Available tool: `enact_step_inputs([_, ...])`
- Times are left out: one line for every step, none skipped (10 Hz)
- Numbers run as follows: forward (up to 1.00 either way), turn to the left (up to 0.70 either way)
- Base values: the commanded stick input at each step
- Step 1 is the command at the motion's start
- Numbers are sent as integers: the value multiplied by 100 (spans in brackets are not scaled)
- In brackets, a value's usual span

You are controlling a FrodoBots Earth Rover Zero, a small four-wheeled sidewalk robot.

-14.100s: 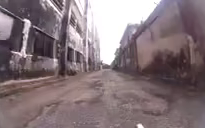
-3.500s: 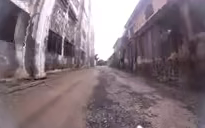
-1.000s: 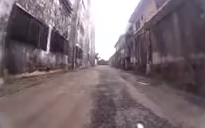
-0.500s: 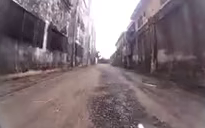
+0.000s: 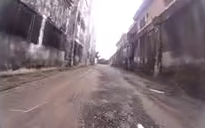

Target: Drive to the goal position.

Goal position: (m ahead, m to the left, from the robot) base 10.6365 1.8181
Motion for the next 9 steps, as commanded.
enact_step_inputs([85, -15])
enact_step_inputs([85, 0])
enact_step_inputs([85, 0])
enact_step_inputs([85, 0])
enact_step_inputs([85, 0])
enact_step_inputs([85, 0])
enact_step_inputs([85, 0])
enact_step_inputs([85, 0])
enact_step_inputs([85, 0])
